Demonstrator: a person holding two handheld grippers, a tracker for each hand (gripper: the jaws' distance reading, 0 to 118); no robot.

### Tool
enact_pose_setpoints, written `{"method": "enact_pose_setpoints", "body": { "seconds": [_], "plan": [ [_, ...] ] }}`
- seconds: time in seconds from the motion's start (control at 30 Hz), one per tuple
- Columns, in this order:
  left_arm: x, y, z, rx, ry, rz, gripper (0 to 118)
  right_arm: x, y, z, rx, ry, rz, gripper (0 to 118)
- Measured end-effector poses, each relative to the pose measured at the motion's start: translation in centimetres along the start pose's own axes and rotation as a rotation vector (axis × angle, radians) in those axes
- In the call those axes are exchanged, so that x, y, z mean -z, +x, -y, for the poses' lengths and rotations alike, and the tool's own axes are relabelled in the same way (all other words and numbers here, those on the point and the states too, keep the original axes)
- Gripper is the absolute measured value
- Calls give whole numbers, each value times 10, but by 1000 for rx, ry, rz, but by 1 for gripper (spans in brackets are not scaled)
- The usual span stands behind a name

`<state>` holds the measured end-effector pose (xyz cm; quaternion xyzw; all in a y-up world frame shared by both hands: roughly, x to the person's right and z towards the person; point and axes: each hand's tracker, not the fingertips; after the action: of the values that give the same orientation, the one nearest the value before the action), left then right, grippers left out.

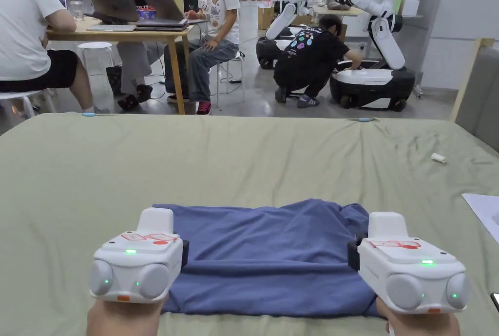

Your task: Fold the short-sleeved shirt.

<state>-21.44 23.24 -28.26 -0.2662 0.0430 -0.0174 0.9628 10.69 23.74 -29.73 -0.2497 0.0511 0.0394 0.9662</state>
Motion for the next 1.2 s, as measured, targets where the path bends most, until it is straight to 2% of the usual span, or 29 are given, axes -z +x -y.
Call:
{"method": "enact_pose_setpoints", "body": {
  "seconds": [0.03,0.1,0.23,0.37,0.53,0.57,0.6,0.63,0.67,0.7,0.83,0.9,0.93,0.97,1.0,1.03,1.1,1.13,1.17,1.2],
  "plan": [
    [-4,-1,6,7,-4,-25,0,-6,-4,3,-21,9,40,0],
    [-7,-6,14,-20,-51,39,0,-12,-3,7,-5,-22,-15,0],
    [-8,-32,36,-19,-121,3,0,-15,2,18,4,-22,8,0],
    [-1,-69,55,-127,-178,-24,0,-11,12,26,10,-56,17,0],
    [20,-105,65,-193,-215,-83,1,13,31,40,30,-95,28,0],
    [25,-108,65,-202,-217,-85,16,17,34,41,32,-102,31,0],
    [27,-104,61,-199,-223,-82,46,22,37,43,36,-113,37,0],
    [35,-102,61,-175,-246,-65,90,25,41,43,44,-123,44,0],
    [41,-100,61,-150,-257,-67,111,26,45,44,52,-128,47,0],
    [46,-97,60,-129,-254,-70,114,29,49,44,61,-131,50,0],
    [78,-92,58,-131,-289,-67,103,38,66,48,59,-144,81,0],
    [87,-87,61,-139,-306,-65,89,39,74,47,63,-148,98,0],
    [96,-86,65,-142,-342,-71,66,36,78,47,64,-153,108,0],
    [104,-85,69,-140,-388,-75,35,37,82,47,64,-158,112,0],
    [105,-77,74,-108,-423,-80,12,38,87,47,62,-163,117,0],
    [104,-72,79,-94,-382,-76,2,39,91,48,62,-167,124,0],
    [100,-62,74,-4,-372,-104,1,44,106,53,74,-181,140,0],
    [99,-62,73,-33,-372,-93,0,47,113,55,80,-189,138,0],
    [99,-65,73,-46,-370,-90,0,48,119,57,87,-184,133,7],
    [96,-68,71,-77,-362,-85,0,47,125,59,118,-161,108,32]
  ]
}}
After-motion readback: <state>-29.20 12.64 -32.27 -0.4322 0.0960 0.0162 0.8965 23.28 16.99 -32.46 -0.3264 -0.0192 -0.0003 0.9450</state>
